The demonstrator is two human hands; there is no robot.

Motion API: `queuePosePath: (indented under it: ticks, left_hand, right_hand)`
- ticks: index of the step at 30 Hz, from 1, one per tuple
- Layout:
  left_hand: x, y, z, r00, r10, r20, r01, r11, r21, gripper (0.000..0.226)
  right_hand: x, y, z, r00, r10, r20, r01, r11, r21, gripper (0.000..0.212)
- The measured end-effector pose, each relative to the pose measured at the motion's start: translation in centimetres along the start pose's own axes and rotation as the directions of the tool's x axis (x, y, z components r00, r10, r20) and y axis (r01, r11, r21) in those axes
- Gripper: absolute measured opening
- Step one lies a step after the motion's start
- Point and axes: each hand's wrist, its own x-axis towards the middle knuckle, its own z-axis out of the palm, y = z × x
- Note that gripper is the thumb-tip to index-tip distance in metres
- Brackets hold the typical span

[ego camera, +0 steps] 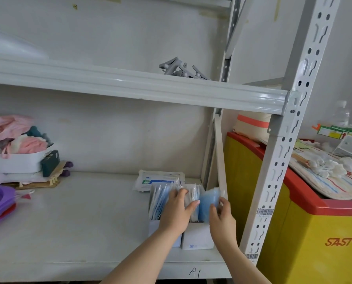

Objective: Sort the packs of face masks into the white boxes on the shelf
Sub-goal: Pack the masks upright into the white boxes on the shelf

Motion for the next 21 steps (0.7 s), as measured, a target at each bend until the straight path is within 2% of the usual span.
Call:
queuePosePath:
  ticks: [3, 5, 7, 9, 10, 15, 19, 21]
  left_hand:
    - [-0.2, -0.3, 0.2, 1.0, 0.01, -0.024, -0.011, 0.999, -0.041, 0.044]
    - [-0.3, -0.3, 0.3, 0.999, 0.004, -0.042, -0.006, 0.998, -0.055, 0.04]
    - [-0.4, -0.4, 0.4, 0.999, -0.014, -0.047, 0.011, 0.998, -0.058, 0.039]
    - [-0.4, -0.3, 0.4, 0.999, -0.028, -0.044, 0.026, 0.998, -0.055, 0.038]
    - [-0.4, -0.3, 0.4, 0.999, -0.032, -0.043, 0.03, 0.998, -0.053, 0.038]
    - [-0.3, -0.2, 0.4, 0.998, -0.042, -0.041, 0.04, 0.998, -0.048, 0.036]
    - [-0.2, -0.1, 0.3, 0.999, -0.044, -0.03, 0.044, 0.999, -0.027, 0.035]
    - [-0.2, -0.1, 0.4, 0.999, -0.049, -0.023, 0.049, 0.999, -0.004, 0.035]
  right_hand:
    - [0.0, -0.1, -0.1, 0.996, -0.039, -0.079, 0.029, 0.992, -0.122, 0.05]
    - [-0.2, -0.2, 0.0, 0.99, -0.14, -0.037, 0.126, 0.959, -0.256, 0.06]
    - [-0.2, -0.1, 0.1, 0.981, -0.193, -0.001, 0.18, 0.918, -0.354, 0.054]
    - [-0.3, 0.0, 0.2, 0.985, -0.171, -0.016, 0.155, 0.925, -0.348, 0.036]
    - [-0.2, 0.0, 0.2, 0.987, -0.161, -0.024, 0.144, 0.93, -0.339, 0.034]
    - [0.1, -0.1, 0.1, 0.996, -0.065, -0.067, 0.039, 0.943, -0.33, 0.053]
    - [0.6, -0.5, 0.3, 0.992, -0.017, -0.123, -0.018, 0.961, -0.277, 0.081]
    - [1.1, -1.1, 0.7, 0.991, 0.004, -0.135, -0.041, 0.962, -0.271, 0.081]
